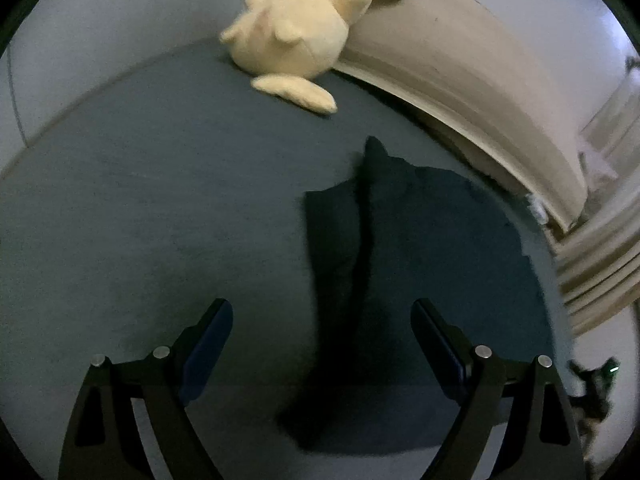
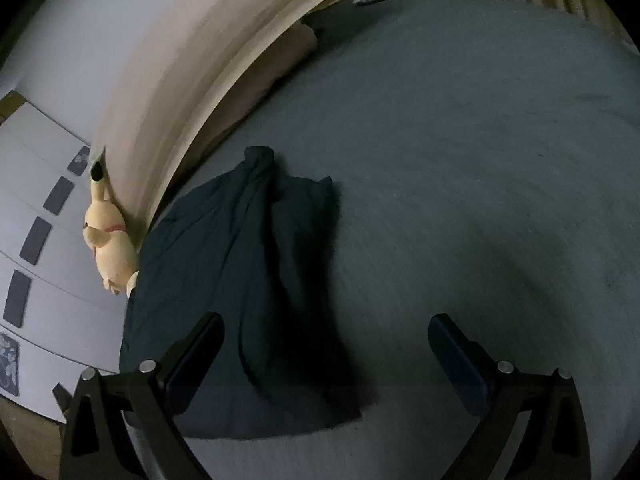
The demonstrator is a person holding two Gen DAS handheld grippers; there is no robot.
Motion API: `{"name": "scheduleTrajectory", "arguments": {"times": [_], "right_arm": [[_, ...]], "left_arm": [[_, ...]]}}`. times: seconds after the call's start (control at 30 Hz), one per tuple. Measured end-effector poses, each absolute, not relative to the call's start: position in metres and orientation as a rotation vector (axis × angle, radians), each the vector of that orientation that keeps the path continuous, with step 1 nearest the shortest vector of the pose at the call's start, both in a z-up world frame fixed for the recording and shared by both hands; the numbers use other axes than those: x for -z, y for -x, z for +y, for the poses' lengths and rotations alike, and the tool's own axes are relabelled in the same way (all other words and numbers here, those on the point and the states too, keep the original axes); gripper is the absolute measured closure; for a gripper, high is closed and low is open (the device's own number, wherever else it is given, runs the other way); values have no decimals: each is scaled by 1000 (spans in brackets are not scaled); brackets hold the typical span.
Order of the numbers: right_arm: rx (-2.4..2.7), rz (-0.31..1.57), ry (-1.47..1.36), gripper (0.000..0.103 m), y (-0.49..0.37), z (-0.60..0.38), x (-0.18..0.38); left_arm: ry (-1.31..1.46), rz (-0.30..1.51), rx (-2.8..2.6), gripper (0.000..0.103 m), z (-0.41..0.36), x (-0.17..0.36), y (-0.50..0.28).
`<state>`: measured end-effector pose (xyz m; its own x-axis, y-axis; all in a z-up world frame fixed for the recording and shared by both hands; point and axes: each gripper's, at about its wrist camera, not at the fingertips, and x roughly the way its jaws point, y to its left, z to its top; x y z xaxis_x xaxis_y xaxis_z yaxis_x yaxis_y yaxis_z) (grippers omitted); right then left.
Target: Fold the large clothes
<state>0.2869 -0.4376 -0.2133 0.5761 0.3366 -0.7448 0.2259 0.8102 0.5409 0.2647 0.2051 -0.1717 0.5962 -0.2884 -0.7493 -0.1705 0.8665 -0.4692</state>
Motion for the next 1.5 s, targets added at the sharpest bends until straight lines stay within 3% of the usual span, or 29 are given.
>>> {"name": "scheduleTrajectory", "arguments": {"times": [0.53, 0.63, 0.9, 0.97, 1.03, 1.07, 1.13, 1.27, 1.5], "right_arm": [[-221, 1095, -693, 0, -363, -419, 243], [-343, 1126, -699, 14, -374, -398, 241], [-313, 1162, -572, 25, -385, -377, 249], [-318, 1180, -523, 52, -389, -366, 247], [-329, 1178, -454, 69, -390, -350, 237], [-320, 1174, -386, 75, -390, -339, 226], [-306, 1156, -321, 79, -390, -326, 205], [-347, 1059, -251, 84, -384, -306, 140], [-372, 865, -132, 85, -362, -283, 12]], "left_arm": [[717, 1106, 302, 12, 183, 217, -354], [658, 1088, 336, 12, 171, 211, -355], [577, 1112, 319, 14, 153, 218, -362], [492, 1120, 307, 44, 143, 213, -363], [415, 1123, 294, 63, 134, 203, -363], [381, 1121, 283, 72, 129, 198, -364], [321, 1100, 260, 81, 121, 181, -363], [296, 1005, 257, 87, 116, 133, -361], [242, 789, 277, 88, 106, 8, -330]]}}
